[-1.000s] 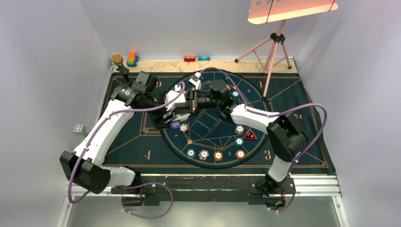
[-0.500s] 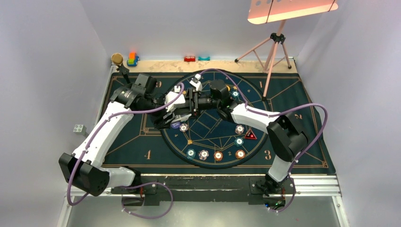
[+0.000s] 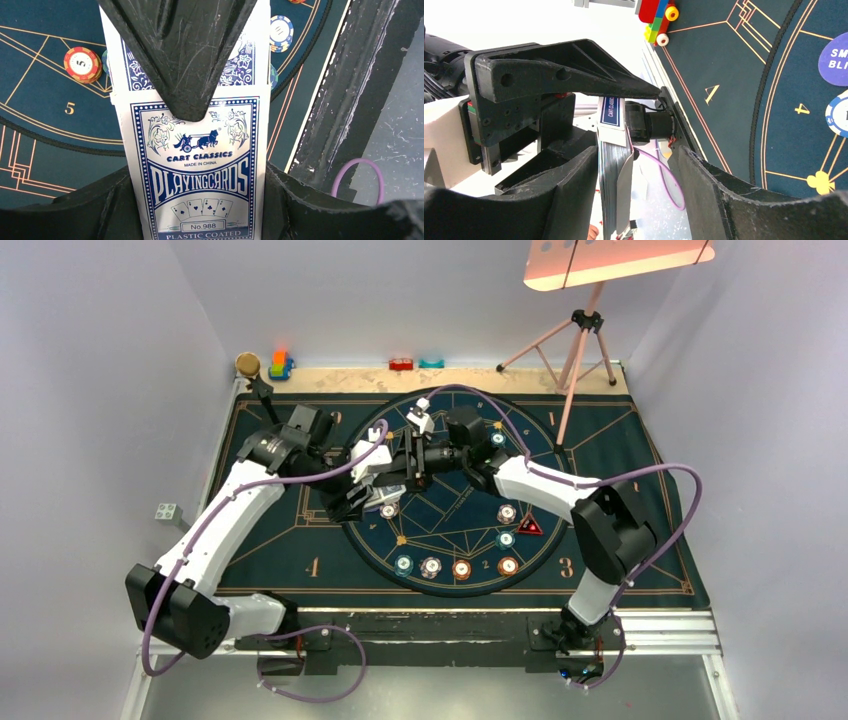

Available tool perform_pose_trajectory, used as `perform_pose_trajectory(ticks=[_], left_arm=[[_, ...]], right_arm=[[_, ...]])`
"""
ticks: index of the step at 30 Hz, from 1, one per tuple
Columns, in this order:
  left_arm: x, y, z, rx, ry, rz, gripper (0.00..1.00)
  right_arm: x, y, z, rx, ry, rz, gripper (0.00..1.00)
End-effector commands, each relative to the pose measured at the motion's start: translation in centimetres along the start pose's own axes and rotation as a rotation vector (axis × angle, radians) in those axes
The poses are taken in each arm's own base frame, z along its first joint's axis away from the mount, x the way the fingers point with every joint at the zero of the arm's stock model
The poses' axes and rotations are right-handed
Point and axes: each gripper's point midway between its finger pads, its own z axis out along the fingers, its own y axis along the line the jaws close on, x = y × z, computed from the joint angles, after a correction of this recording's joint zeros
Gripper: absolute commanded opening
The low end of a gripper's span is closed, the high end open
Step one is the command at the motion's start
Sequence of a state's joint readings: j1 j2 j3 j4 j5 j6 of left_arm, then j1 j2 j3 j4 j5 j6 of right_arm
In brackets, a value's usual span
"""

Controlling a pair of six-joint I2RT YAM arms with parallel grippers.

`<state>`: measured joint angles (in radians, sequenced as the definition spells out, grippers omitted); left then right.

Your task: Distribute texas hold em gaming equipment

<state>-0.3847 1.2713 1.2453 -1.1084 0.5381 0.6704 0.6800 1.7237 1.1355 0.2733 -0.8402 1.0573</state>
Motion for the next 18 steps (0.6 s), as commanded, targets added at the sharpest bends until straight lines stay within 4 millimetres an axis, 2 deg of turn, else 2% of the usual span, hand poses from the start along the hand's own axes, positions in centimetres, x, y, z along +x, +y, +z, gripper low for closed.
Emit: perform_pose_trajectory(ticks=[1,14,18], left_arm=[[-1.4,-0.4,-0.2,0.008,-0.076,0.007,0.19],[-0.8,-1.1,0.1,0.025,-0.079,-0.006,0.17],[-0.7,-1.1,0.2,0.029,-0.075,-0.012,0.18]], right_arm=[[-0.1,2.0,-1.3,-0.02,-0.013,-0.077,0.61],[-0.1,0.7,-2.6,0.021,-0.025,-0.087,0.53],[-0.3,0.7,-2.7,0.036,-0.036,-0.111,0.56]])
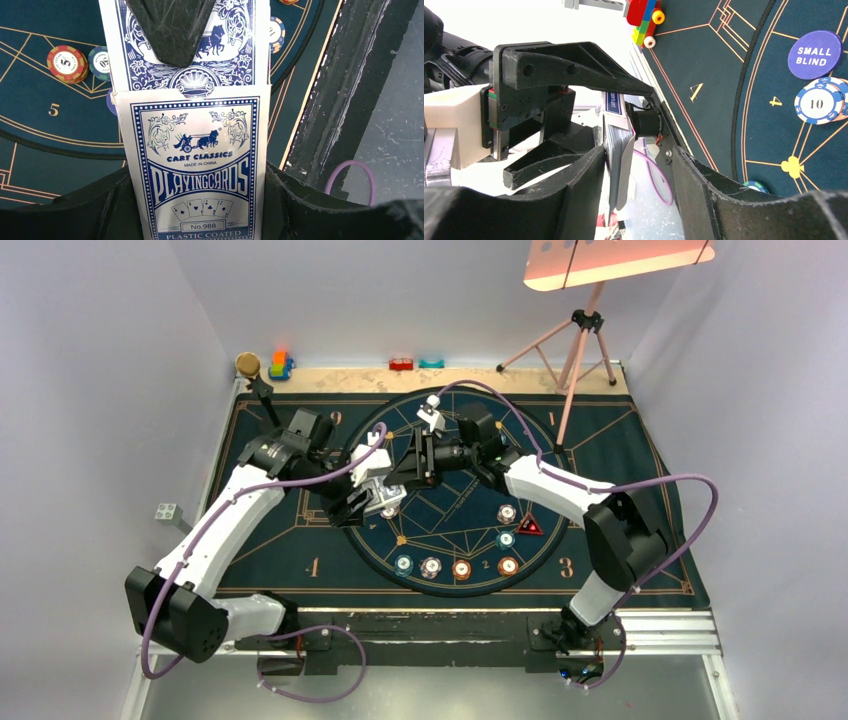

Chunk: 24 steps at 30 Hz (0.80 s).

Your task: Distribute texas hold em gaming equipment

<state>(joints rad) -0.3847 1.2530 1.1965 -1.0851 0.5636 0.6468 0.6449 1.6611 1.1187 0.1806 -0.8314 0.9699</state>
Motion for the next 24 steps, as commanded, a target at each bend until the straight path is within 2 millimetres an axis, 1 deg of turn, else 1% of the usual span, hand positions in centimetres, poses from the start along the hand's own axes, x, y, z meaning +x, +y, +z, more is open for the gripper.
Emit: perform_pose_trajectory(ticks=[1,3,7,10,13,17,24], left_arm=[[-1.3,-0.4,-0.4,0.006,-0.063,0.014,0.18],[-1.3,-0.3,-0.4,0.006,-0.064,0.012,0.18],[-1.5,-0.3,-0.2,0.017,-0.064,0.003,0.19],[-1.4,-0.2,0.0,0.023,-0.054,-0.008,0.2],[-1.2,-0.3,-0.1,0.022,-0.051,-0.01,0.2],[-1.0,-0.4,0.0,0.021,-0.048,-0.011,0.2],[-0.8,-0.7,-0.1,0.024,-0.053,-0.012,0.2]], right_arm=[[-0.1,1.0,-0.9,0.001,-0.013,-0.073,0.57],[0.0,1.1,-0.9,0.004,-0.007,-0.085,0.59],[0.2,2.0,-0.6,-0.012,0.006,-0.115,0.66],[0.5,1.9,-0.2,-0.003,0.023,-0.122,0.68],[1.0,1.5,-0.2,0.001,0.043,-0.112,0.63],[1.0,0.9,-0.5,0.029,0.038,-0.101,0.55],[0.4,-0.2,-1.9,0.069,0.005,-0.095,0.49]])
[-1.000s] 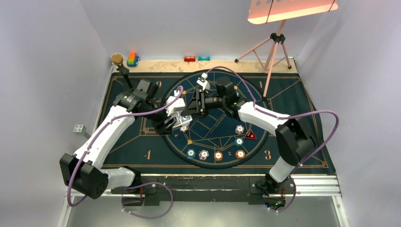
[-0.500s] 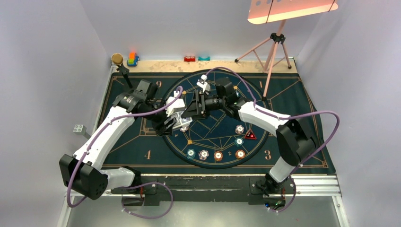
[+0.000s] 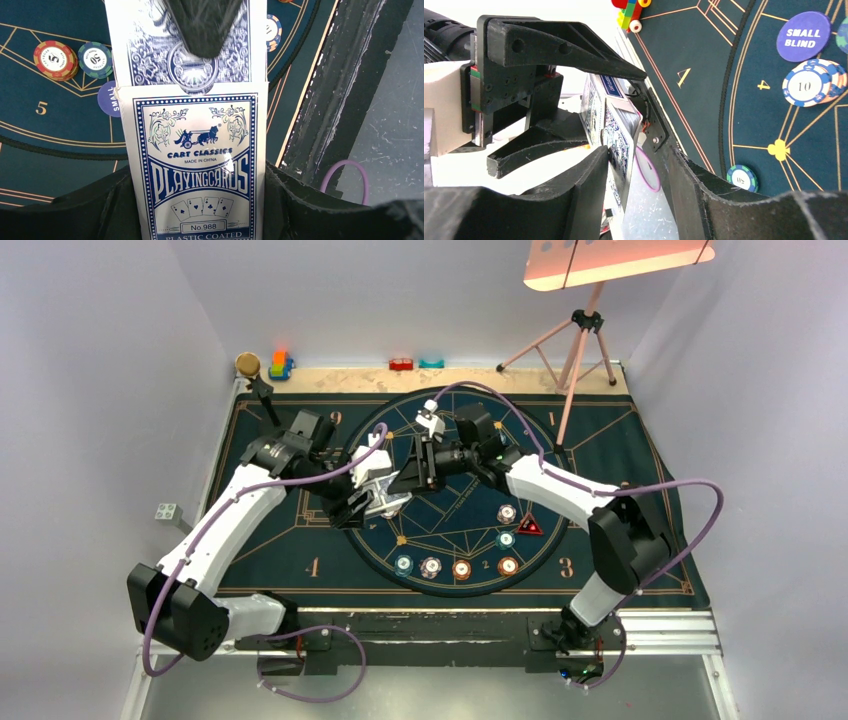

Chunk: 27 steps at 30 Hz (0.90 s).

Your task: Distribute texas hold em gaming equipment

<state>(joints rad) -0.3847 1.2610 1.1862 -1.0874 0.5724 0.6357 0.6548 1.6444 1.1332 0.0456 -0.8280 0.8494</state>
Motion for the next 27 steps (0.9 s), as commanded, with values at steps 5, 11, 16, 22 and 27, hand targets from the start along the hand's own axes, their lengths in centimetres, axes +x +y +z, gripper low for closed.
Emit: perform_pose_trajectory(ticks=[5,11,16,22,27], left_arm=[[-1.2,-0.7,-0.4,0.01,-0.069,0.007,0.2],[-1.1,-0.8,-0.1,0.019,-0.075,0.002,0.2],[-0.8,-0.9,0.0,0.02,-0.073,0.003,0.2],[-0.3,-0.9,0.4,0.021,-0.069,0.0,0.2],[-0.2,-0.9,0.6,0.022,-0.07,-0.001,0.19]], right_arm=[[-1.2,0.1,-2.6,0.036,-0.06,-0.04,0.48],[-1.6,0.2,-3.1,0.057,-0.07,-0.051,0.46],[-2.2,0.4,-3.7,0.068,-0.087,-0.06,0.41],[-3.2,0.9,-4.8,0.085,-0.115,-0.081,0.33],[-3.6,1.1,-5.5,0.093,-0.129,-0.094,0.29]])
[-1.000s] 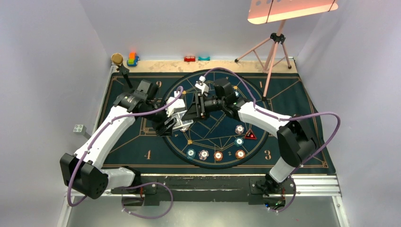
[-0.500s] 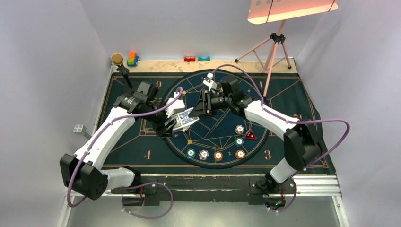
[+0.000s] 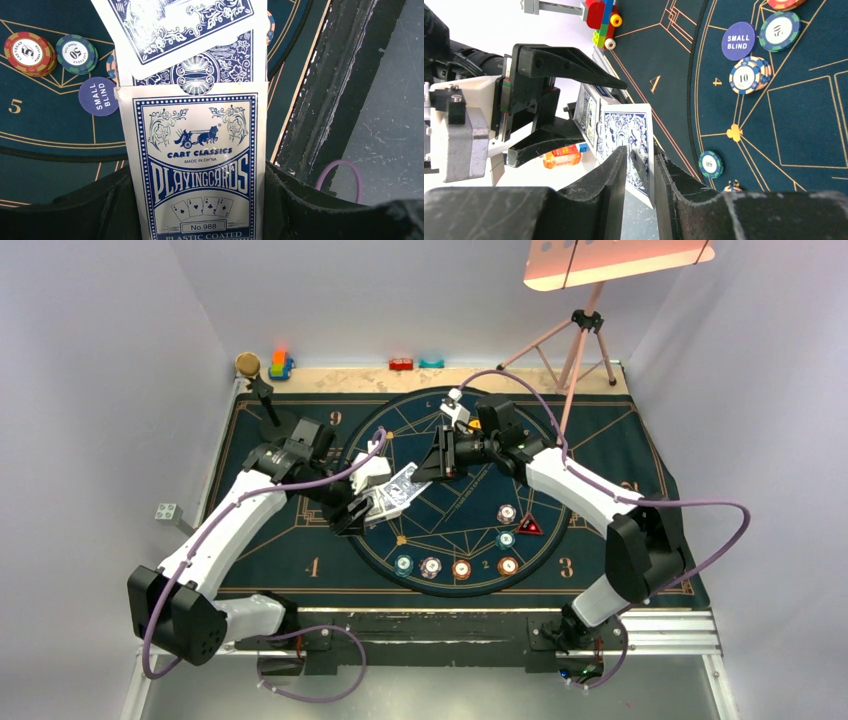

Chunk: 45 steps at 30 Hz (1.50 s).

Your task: Distribute texas hold em gaming equipment

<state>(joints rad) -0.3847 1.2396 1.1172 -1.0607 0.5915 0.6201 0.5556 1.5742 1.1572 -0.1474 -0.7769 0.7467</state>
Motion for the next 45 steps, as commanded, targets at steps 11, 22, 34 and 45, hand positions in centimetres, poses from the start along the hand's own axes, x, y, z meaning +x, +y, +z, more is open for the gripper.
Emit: perform_pose_trajectory(ticks=[11,22,34,45], left_arm=[[-1.0,0.1,0.2,-0.001,-0.059,0.015,0.18],[-0.5,0.1,0.2,-0.005,-0.052,0.01,0.17],[-0.5,-1.0,-1.2,-0.007,-0.051,0.01,0.16],[-0.1,-2.0,-2.0,0.001,-0.04,-0.001,0.15]], right_arm=[[-2.2,2.4,-2.8,0.015,-0.08,-0.117,0.18],[-4.2,2.2,-5.5,0.026,-0.137,-0.125,0.0],[-10.0,-2.0,-1.2,0.014,-0.188,-0.041,0.0],[-8.5,-2.1,14.0,-0.043,-0.003,-0.028,0.0]])
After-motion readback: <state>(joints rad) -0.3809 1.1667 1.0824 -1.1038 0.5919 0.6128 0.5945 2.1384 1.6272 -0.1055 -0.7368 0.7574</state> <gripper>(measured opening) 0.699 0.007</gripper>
